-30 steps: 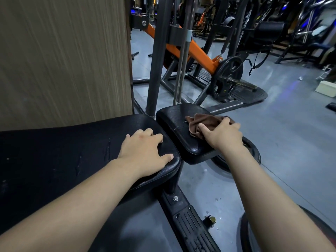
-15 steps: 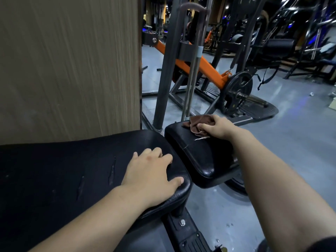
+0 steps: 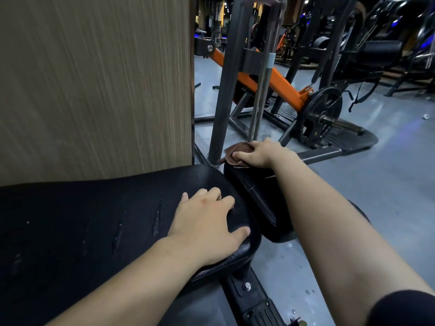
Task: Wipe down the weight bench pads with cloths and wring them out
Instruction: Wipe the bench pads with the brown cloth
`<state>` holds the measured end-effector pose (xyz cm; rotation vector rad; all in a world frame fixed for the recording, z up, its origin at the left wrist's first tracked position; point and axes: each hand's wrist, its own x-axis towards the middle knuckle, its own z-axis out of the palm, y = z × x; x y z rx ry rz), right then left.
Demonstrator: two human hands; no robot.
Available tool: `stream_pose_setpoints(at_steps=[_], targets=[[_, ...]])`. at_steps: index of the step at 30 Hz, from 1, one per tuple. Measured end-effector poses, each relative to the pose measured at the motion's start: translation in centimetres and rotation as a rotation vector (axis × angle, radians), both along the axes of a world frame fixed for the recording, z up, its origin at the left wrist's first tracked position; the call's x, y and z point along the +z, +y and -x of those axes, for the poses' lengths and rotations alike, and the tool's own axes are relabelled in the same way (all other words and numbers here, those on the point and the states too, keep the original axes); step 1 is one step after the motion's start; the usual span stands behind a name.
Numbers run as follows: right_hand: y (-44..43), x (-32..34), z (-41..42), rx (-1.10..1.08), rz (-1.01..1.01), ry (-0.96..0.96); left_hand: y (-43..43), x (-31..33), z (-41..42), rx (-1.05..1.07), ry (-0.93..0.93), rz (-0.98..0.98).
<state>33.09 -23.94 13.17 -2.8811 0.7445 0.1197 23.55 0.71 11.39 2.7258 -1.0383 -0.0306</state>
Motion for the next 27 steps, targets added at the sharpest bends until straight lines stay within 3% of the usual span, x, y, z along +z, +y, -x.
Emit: stream_pose_setpoints(at_steps=[10, 27], targets=[[5.2, -0.8, 1.9, 0.156, 0.191, -0.001, 0.0, 0.3, 0.1, 0.009, 0.038, -0.012], [4.9, -4.4, 22.1, 0.167, 0.342, -0.325, 0.0, 0.8, 0.6, -0.004, 0.055, -0.064]])
